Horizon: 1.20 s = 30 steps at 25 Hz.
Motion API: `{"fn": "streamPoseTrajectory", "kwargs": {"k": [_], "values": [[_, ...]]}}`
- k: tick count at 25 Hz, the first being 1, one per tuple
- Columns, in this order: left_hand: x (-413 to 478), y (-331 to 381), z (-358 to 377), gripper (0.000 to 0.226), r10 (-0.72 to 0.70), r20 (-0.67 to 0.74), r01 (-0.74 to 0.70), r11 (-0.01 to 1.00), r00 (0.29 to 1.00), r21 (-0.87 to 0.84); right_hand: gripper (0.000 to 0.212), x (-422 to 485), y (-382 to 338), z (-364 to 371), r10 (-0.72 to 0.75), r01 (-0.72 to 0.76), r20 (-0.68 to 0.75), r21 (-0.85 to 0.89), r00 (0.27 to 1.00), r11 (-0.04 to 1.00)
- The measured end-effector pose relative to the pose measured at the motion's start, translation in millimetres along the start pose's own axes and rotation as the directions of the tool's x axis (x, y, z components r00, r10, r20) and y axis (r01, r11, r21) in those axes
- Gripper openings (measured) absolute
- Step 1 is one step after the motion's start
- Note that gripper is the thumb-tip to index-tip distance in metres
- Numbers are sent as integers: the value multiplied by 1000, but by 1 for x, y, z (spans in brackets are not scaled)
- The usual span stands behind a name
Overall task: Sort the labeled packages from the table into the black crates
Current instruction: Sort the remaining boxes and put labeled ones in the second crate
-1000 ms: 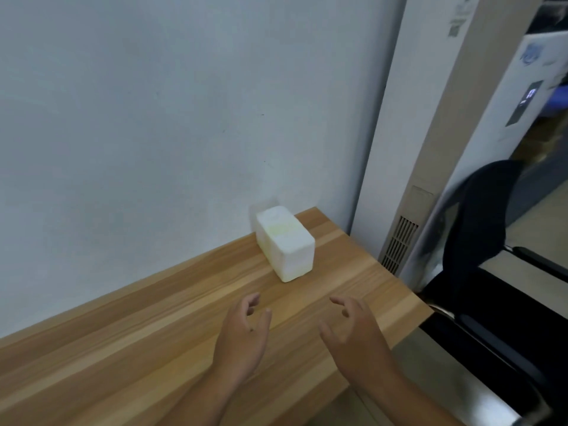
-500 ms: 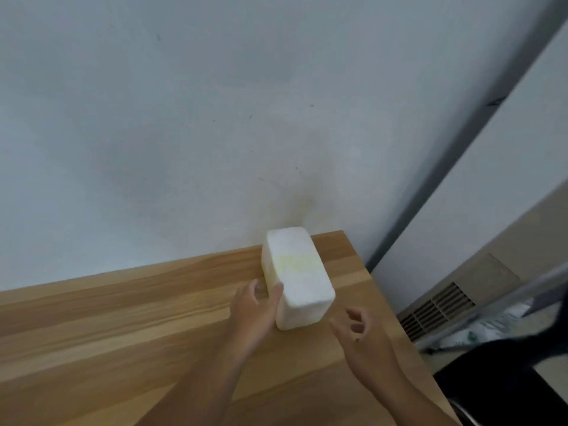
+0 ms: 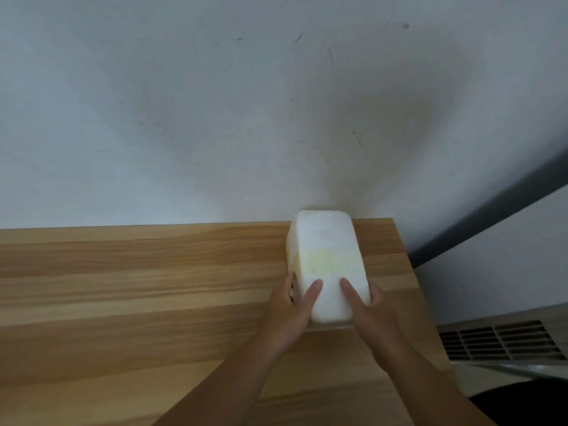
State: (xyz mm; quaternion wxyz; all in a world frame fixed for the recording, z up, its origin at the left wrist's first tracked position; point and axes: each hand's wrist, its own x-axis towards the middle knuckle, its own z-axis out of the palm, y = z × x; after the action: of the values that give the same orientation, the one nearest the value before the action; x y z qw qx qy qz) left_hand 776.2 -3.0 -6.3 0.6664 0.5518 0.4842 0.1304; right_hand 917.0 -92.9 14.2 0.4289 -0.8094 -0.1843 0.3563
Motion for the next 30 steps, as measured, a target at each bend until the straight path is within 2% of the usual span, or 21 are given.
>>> {"fn": "streamPoseTrajectory", "kwargs": {"k": [4, 8, 10, 11, 12, 13, 14, 16, 18, 19, 23, 25, 26, 28, 30], "values": [[-33, 10, 12, 76, 35, -54, -42, 991, 998, -125, 46, -26, -6, -9, -80, 80, -16, 20, 997, 997], [-78, 25, 11, 60, 15, -160, -61, 957, 987, -285, 21, -50, -24, -55, -226, 224, 13, 93, 974, 970], [-102, 29, 15, 60, -9, -159, -47, 938, 987, -345, 18, -52, -24, -80, -192, 189, 11, 136, 981, 973], [-114, 30, 19, 63, -18, -154, -40, 930, 988, -366, 35, -52, -22, -91, -137, 127, 65, 145, 988, 981], [-125, 31, 24, 64, -16, -147, -41, 924, 989, -379, 63, -53, -21, -100, -52, 28, 165, 145, 985, 989], [-134, 31, 29, 65, -7, -150, -52, 922, 989, -383, 82, -53, -16, -109, 27, -76, 279, 168, 960, 983], [-144, 31, 35, 64, 7, -166, -70, 924, 986, -375, 87, -55, -15, -116, 63, -151, 377, 210, 924, 966], [-164, 31, 46, 54, 67, -270, -151, 940, 961, -306, 78, -59, -9, -125, -11, -140, 480, 277, 877, 951], [-182, 31, 53, 50, 134, -418, -250, 938, 899, -238, 76, -67, -4, -124, -132, -1, 437, 290, 890, 957], [-190, 33, 57, 52, 136, -448, -272, 928, 884, -255, 76, -71, -4, -121, -195, 76, 394, 298, 898, 952], [-222, 38, 64, 96, 54, -489, -227, 926, 871, -302, 63, -95, -7, -113, -318, 196, 402, 316, 859, 928], [-235, 35, 64, 112, 42, -505, -208, 938, 862, -276, 54, -103, -8, -109, -338, 199, 449, 329, 827, 923], [-241, 33, 61, 113, 29, -526, -209, 935, 850, -287, 51, -108, -8, -106, -340, 189, 464, 342, 818, 921], [-250, 27, 52, 102, -7, -560, -241, 898, 828, -368, 41, -114, -8, -99, -301, 117, 435, 401, 848, 909], [-259, 20, 42, 83, -8, -502, -271, 834, 865, -481, 36, -117, -8, -92, -195, -23, 463, 424, 864, 905]]}}
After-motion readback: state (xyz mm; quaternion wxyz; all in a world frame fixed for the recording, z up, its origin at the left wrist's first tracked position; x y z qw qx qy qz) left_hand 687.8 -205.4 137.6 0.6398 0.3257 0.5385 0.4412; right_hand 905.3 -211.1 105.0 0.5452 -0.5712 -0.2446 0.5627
